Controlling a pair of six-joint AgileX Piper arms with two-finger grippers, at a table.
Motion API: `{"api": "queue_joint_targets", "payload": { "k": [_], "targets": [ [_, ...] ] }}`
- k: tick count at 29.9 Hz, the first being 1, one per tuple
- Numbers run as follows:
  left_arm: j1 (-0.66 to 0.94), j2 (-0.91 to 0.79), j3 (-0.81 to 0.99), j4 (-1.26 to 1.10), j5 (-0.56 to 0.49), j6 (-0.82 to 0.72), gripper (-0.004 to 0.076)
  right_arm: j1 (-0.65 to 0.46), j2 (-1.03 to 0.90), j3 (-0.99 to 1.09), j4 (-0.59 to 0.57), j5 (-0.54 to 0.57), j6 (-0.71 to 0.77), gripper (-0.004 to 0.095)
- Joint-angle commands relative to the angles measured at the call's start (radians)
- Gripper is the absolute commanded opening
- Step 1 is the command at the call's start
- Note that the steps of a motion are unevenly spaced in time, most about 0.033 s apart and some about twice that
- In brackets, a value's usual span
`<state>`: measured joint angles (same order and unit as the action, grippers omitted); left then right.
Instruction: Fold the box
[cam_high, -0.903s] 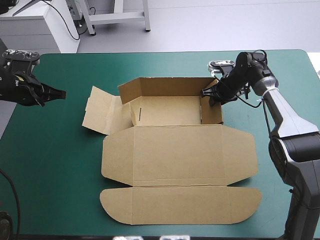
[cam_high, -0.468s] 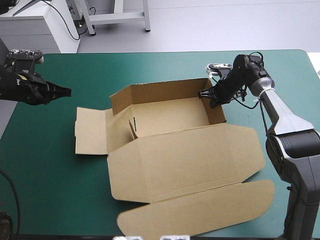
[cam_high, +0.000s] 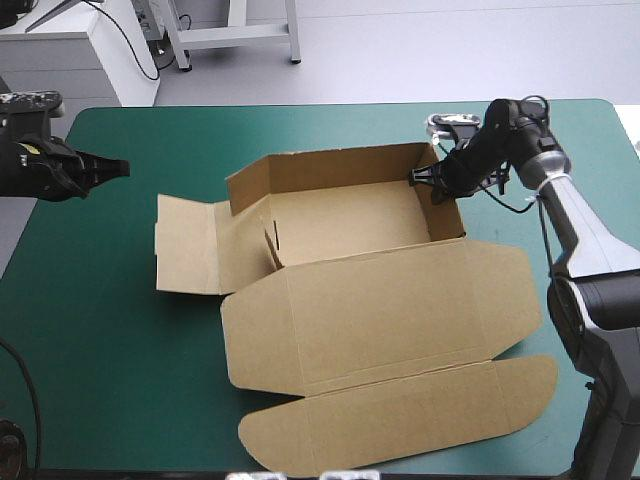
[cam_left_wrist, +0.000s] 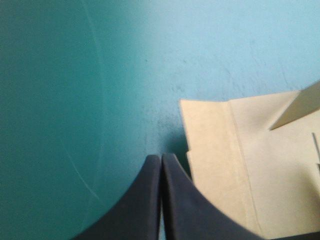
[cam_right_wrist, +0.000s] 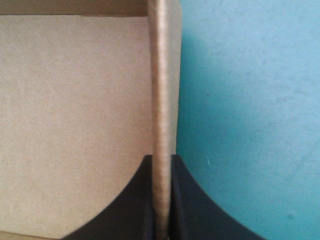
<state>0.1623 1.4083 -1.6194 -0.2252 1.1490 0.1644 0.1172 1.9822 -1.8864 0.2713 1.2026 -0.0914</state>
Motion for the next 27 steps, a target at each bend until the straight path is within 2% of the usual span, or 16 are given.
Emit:
{"api": "queue_joint_targets", "payload": {
  "k": [1, 6, 10, 19, 27],
  "targets": [
    [0.08, -0.031, -0.032, -0.074, -0.075, -0.027, -0.0008, -0.058, -0.122, -0.032, 0.067, 0.001, 0.0, -0.002],
    [0.226, -0.017, -0.032, -0.3, -0.081, 0.012, -0.0008, -0.153, -0.197, -0.032, 0.138, 0.024, -0.043, -0.002],
    [0.297, 0.027, -0.032, -0.564, -0.008, 0.09, -0.0008, -0.235, -0.253, -0.032, 0.263, 0.036, -0.083, -0.002],
    [0.268, 0.149, -0.032, -0.949, 0.095, 0.217, -0.0008, -0.382, -0.354, -0.032, 0.47, 0.046, -0.164, -0.002],
    [0.11, 0.169, -0.032, -1.11, 0.097, 0.307, -0.0008, -0.377, -0.372, -0.032, 0.595, 0.046, -0.218, -0.002]
  ]
}}
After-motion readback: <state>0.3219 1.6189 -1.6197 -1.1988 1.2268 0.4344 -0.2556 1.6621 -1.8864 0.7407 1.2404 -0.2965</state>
